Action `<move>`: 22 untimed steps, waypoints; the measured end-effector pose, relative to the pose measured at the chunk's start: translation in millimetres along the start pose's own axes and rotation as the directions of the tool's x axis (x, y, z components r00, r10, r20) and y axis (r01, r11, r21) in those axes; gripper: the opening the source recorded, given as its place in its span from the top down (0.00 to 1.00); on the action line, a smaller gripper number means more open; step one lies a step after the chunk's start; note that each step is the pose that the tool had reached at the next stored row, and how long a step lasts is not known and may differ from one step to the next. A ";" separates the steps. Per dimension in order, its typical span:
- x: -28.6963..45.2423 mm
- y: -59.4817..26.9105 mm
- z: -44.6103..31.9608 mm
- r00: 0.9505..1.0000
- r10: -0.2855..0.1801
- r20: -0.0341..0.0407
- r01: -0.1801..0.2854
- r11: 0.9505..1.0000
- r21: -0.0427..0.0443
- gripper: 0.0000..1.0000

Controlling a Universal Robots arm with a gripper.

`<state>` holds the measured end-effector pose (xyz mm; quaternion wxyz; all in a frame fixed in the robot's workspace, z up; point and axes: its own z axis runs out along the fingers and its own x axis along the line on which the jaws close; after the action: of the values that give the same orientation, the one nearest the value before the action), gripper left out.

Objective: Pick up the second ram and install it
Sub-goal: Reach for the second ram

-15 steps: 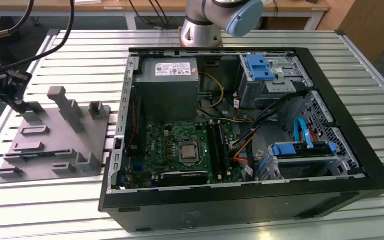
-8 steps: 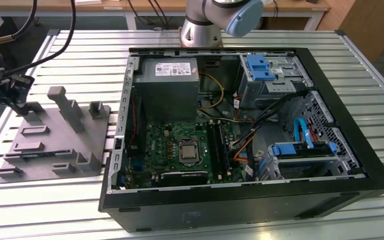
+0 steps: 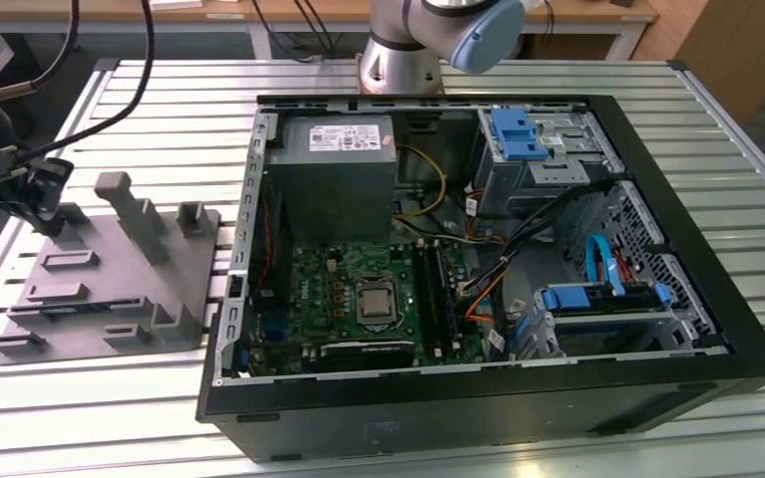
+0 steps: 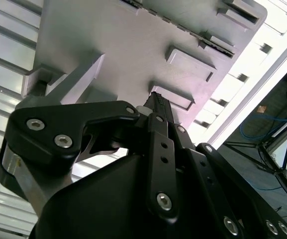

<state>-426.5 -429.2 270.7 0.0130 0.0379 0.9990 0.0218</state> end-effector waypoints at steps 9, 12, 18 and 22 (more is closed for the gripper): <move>-0.7 -13.9 5.7 1.000 0.000 0.000 0.000 1.000 0.000 0.90; -1.2 -22.2 7.1 1.000 0.000 0.000 0.000 1.000 0.000 0.90; -1.6 -30.4 16.4 1.000 0.000 0.000 0.000 1.000 0.000 0.90; -2.6 -30.8 18.6 1.000 -0.003 0.000 0.003 0.999 0.032 0.90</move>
<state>-425.8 -459.3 250.8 0.0126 0.0366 0.9992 0.0058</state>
